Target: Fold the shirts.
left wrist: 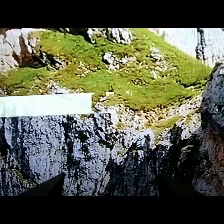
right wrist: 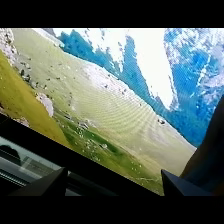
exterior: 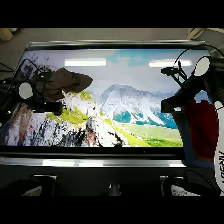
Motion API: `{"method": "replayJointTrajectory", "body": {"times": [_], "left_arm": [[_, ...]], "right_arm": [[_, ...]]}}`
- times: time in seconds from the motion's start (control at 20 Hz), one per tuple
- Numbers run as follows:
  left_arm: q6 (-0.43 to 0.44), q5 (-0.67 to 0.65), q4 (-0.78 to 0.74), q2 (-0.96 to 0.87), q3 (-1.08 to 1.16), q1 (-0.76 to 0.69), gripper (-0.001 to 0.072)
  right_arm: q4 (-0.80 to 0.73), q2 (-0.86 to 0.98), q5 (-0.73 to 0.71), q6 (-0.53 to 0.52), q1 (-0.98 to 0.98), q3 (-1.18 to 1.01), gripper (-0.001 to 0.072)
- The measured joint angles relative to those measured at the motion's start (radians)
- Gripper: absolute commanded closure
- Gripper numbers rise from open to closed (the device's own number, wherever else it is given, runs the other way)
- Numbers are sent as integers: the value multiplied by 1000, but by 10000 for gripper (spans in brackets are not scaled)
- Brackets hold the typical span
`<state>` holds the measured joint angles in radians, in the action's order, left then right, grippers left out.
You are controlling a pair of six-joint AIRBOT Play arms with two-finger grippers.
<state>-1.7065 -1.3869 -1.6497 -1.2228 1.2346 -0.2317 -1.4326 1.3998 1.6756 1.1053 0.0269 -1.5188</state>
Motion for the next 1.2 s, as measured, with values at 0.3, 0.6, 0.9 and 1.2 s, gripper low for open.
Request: {"method": "replayJointTrajectory", "body": {"times": [0.3, 0.6, 0.9, 1.2], "left_arm": [[0, 0, 0, 0, 0, 0, -13], [0, 0, 0, 0, 0, 0, -12], [0, 54, 6, -10, 0, 0, -12], [-19, 172, 39, -68, -2, 0, -13]], "right_arm": [[0, 0, 0, 0, 0, 0, 103], [0, 0, 0, 0, 0, 0, 103], [0, 0, -40, 1, 0, 0, 103], [-8, 0, -198, -22, 0, 0, 102]]}}
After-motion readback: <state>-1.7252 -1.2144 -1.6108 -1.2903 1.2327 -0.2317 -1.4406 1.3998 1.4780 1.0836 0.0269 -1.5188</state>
